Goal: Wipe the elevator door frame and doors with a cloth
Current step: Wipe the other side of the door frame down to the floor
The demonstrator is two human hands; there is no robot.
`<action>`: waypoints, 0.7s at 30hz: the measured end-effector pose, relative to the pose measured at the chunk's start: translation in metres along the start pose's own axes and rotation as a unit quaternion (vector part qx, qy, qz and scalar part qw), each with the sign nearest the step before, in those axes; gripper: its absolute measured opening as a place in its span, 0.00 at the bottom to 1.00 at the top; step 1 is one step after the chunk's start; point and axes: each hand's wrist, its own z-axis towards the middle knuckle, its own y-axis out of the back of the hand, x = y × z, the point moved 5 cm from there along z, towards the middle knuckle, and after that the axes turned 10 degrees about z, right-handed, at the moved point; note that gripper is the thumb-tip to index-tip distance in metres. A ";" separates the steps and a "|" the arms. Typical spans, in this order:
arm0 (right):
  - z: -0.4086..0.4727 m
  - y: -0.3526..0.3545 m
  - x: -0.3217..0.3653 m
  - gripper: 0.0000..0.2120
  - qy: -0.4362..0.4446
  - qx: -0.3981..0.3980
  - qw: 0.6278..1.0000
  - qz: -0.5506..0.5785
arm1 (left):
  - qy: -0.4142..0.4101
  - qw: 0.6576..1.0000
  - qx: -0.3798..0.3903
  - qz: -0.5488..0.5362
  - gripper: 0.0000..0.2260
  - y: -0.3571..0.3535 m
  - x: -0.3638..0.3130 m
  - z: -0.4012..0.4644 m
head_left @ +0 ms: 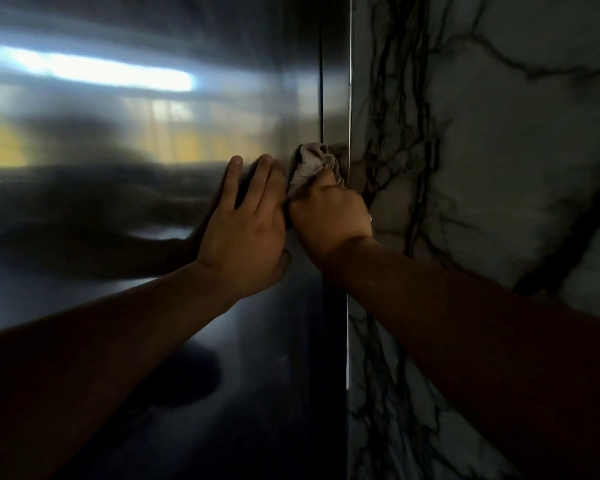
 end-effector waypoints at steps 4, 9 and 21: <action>-0.034 -0.016 0.005 0.29 -0.023 0.015 1.000 -0.010 | -0.003 1.000 -0.003 -0.023 0.41 -0.006 -0.019 -0.013; -0.043 -0.029 0.007 0.30 -0.023 0.004 0.999 0.046 | -0.016 0.998 -0.016 -0.053 0.40 -0.007 -0.036 -0.024; -0.106 -0.082 0.015 0.20 -0.047 -0.014 0.999 -0.019 | -0.047 0.998 0.007 -0.048 0.37 -0.025 -0.069 -0.080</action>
